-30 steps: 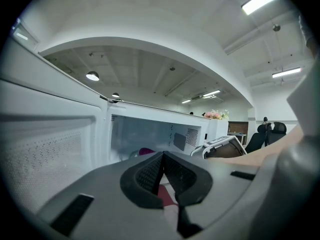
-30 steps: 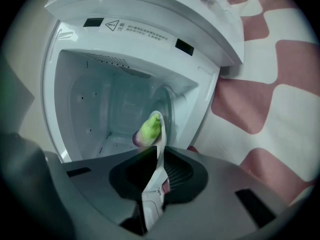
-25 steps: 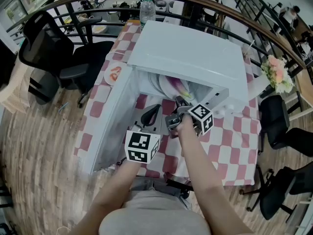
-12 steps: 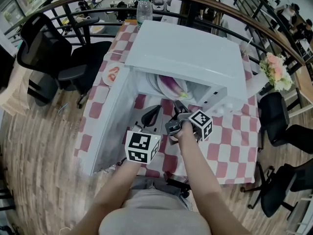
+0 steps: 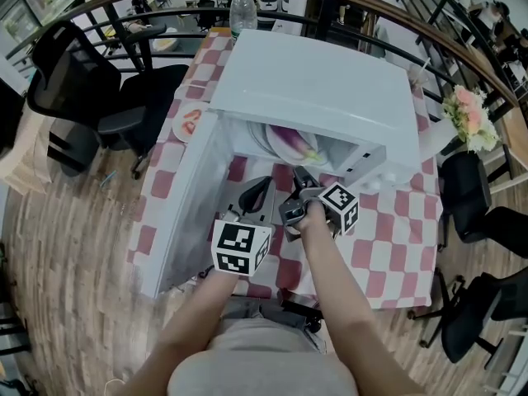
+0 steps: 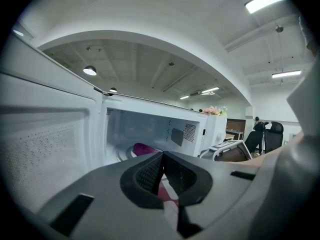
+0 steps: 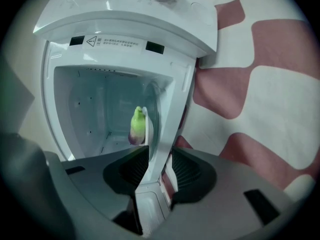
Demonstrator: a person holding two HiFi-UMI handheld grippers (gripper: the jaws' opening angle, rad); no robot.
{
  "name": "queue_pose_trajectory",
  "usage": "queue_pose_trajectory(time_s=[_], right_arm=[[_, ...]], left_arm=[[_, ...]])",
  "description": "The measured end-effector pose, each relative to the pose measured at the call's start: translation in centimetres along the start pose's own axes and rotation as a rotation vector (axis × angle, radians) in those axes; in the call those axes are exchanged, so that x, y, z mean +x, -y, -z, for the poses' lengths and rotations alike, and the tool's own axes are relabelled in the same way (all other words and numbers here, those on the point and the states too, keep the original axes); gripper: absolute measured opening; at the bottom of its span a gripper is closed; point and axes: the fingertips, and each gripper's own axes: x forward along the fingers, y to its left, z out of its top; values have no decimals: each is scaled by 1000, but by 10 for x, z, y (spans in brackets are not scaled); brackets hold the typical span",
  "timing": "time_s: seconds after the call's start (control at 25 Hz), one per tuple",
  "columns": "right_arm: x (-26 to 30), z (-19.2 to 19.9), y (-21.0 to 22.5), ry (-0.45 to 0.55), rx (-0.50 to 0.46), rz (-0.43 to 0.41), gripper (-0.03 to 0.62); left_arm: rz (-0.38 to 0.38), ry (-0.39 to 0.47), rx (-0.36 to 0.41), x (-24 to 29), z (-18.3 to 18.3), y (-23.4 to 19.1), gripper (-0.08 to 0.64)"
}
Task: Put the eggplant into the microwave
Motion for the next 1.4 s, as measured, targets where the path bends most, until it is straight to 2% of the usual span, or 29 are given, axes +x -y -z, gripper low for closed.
queue_pose_trajectory(time_s=[0.32, 0.8, 1.4], right_arm=[[12, -9, -1, 8, -6, 44, 152], [29, -14, 0, 16, 24, 74, 226], [10, -8, -21, 12, 64, -11, 244]], left_arm=[[-10, -9, -17, 1, -1, -6, 5], [-19, -31, -30, 4, 3, -12, 5], [-5, -31, -48, 6, 5, -11, 5]])
